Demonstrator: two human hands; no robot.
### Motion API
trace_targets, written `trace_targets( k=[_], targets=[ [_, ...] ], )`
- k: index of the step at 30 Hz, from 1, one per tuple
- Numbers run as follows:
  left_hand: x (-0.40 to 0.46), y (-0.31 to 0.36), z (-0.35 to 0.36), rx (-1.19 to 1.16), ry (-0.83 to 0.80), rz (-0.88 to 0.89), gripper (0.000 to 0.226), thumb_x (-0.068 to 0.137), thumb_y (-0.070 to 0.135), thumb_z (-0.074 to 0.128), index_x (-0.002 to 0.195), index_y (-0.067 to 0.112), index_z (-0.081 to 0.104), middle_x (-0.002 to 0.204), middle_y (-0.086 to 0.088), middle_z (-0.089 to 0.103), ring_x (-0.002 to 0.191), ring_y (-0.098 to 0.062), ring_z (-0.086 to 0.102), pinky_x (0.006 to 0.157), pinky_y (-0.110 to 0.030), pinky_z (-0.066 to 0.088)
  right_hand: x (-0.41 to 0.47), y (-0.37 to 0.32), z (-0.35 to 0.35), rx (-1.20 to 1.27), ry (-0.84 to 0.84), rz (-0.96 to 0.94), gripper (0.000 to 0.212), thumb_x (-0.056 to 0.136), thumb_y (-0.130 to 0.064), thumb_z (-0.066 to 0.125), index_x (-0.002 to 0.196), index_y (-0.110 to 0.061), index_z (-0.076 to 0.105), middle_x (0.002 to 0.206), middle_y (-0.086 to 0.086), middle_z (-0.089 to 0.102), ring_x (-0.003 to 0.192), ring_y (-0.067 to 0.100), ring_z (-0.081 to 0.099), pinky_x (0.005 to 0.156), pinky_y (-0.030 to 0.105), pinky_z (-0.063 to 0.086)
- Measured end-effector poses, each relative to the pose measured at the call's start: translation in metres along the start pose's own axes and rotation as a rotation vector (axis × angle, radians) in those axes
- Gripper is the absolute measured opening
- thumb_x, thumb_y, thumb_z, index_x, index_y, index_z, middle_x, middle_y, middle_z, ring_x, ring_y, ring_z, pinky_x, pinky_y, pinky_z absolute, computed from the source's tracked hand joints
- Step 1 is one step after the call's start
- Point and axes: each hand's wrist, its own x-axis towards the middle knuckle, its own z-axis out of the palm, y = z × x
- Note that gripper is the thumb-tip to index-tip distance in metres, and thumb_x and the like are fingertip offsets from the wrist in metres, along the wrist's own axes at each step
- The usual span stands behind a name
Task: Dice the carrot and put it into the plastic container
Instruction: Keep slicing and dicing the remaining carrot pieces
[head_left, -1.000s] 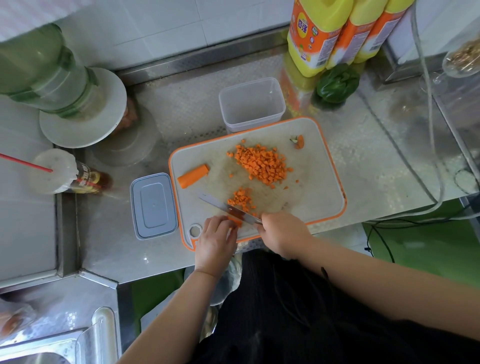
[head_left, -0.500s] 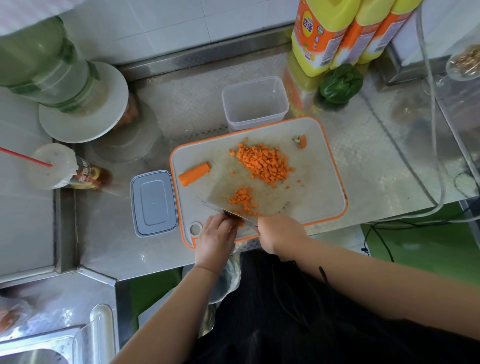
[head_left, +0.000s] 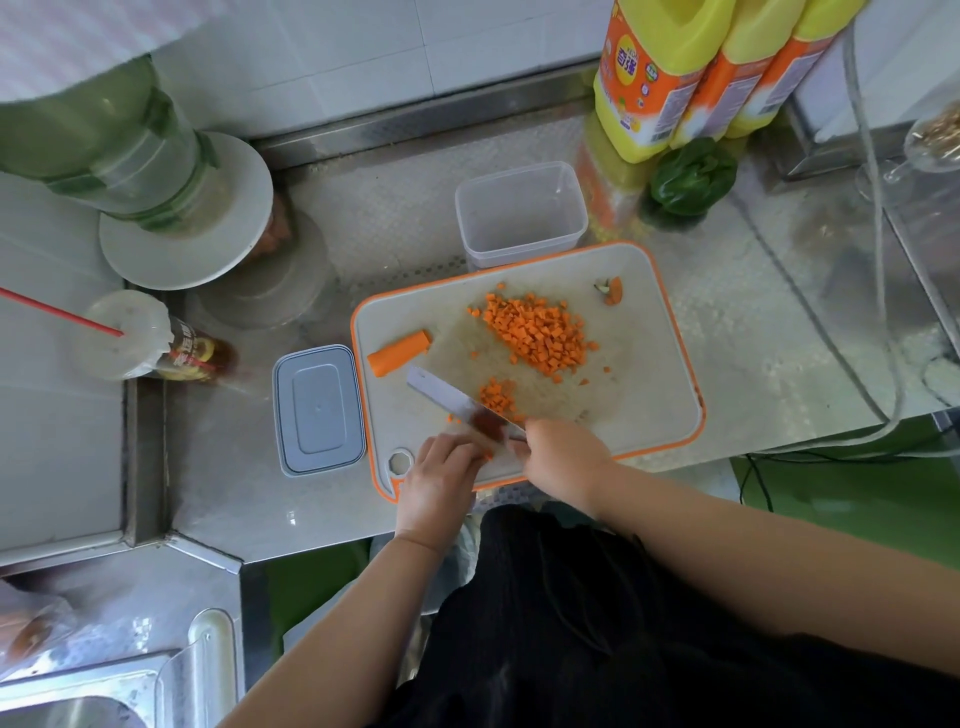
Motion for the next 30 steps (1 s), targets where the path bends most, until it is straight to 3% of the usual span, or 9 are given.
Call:
trace_targets(
  k=[8,14,19,24,26,30],
  targets=[
    [-0.003,-0.006,-0.001,0.020,-0.038,-0.050,0.019,0.086,0.022,0.055,0.087,0.011,0.070,0.090,-0.005,0.061,0.081,-0.026,0.055,0.061,-0.041,0.052,-0.021,0.004,-0.008,-0.095,-0.005,-0.055,0.023,0.101,-0.029,0.040,0.102,-0.010,0.053,0.073,-0.001,0.046,0.072,0.023,0.049,0.062,0.033,0.038],
    [0.000,-0.006,-0.002,0.042,-0.071,-0.016,0.010,0.080,0.008,0.064,0.087,0.009,0.071,0.087,-0.005,0.063,0.078,-0.027,0.058,0.058,-0.042,0.053,-0.019,0.000,-0.002,-0.103,-0.051,-0.059,0.022,0.101,-0.031,0.040,0.091,-0.014,0.048,0.074,-0.001,0.047,0.072,0.023,0.050,0.062,0.034,0.041],
    [0.000,-0.010,0.001,0.054,-0.087,0.003,0.020,0.073,-0.002,0.074,0.088,0.012,0.073,0.090,-0.002,0.065,0.079,-0.026,0.059,0.058,-0.039,0.054,-0.015,-0.001,0.001,-0.167,-0.063,-0.056,0.014,0.098,-0.018,0.044,0.088,-0.011,0.052,0.068,0.000,0.047,0.072,0.025,0.055,0.060,0.033,0.043],
    [-0.002,-0.011,0.005,0.059,-0.057,0.000,0.014,0.079,0.007,0.062,0.085,0.013,0.073,0.088,-0.002,0.065,0.077,-0.025,0.059,0.059,-0.039,0.053,-0.009,-0.012,0.010,-0.170,-0.075,-0.045,0.008,0.090,-0.007,0.048,0.083,-0.010,0.047,0.063,0.002,0.043,0.064,0.027,0.050,0.055,0.032,0.038],
    [-0.003,-0.011,0.005,0.062,-0.066,-0.001,0.015,0.079,0.005,0.063,0.087,0.013,0.073,0.089,-0.001,0.064,0.079,-0.025,0.059,0.062,-0.039,0.053,-0.005,-0.017,0.011,-0.145,-0.044,-0.048,0.005,0.091,-0.006,0.047,0.089,-0.009,0.051,0.065,0.001,0.045,0.068,0.028,0.054,0.057,0.033,0.039],
    [-0.002,-0.011,0.004,0.080,-0.040,0.037,0.019,0.074,-0.001,0.071,0.086,0.013,0.071,0.088,-0.001,0.064,0.078,-0.025,0.057,0.063,-0.038,0.051,0.005,-0.020,0.003,0.008,-0.007,0.006,0.028,0.098,-0.033,0.046,0.105,-0.009,0.058,0.094,0.010,0.063,0.092,0.032,0.061,0.067,0.032,0.040]
  ],
)
